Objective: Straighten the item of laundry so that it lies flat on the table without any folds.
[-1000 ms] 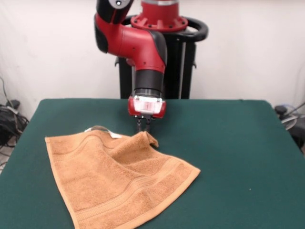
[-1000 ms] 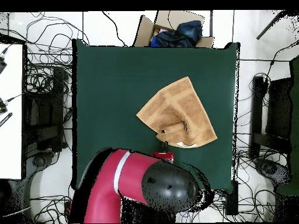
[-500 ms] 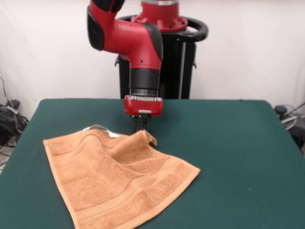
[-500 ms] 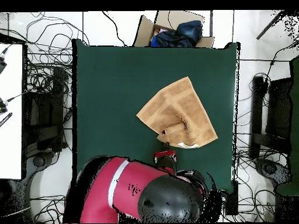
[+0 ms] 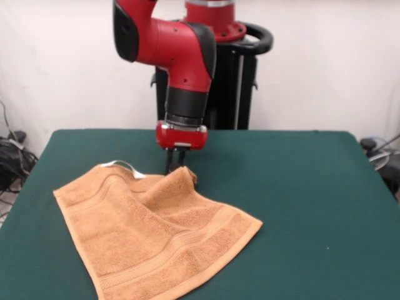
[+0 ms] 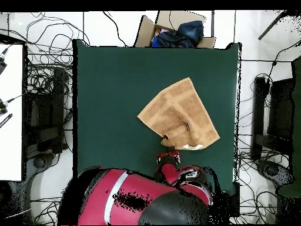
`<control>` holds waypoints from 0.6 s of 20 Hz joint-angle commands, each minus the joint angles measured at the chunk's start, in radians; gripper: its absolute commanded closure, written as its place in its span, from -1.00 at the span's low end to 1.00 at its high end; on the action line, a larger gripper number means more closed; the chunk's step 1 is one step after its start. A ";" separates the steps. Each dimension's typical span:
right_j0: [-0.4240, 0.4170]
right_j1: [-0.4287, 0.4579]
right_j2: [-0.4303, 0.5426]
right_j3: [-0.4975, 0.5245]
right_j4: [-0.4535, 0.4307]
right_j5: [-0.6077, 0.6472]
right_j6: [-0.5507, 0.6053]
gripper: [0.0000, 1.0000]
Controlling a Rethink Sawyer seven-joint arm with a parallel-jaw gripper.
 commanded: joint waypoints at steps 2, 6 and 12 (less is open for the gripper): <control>-0.037 -0.059 0.104 -0.034 -0.054 0.380 -0.027 1.00; -0.076 -0.198 0.145 0.027 -0.094 0.512 -0.076 1.00; -0.097 -0.243 0.175 0.051 -0.128 0.612 -0.086 1.00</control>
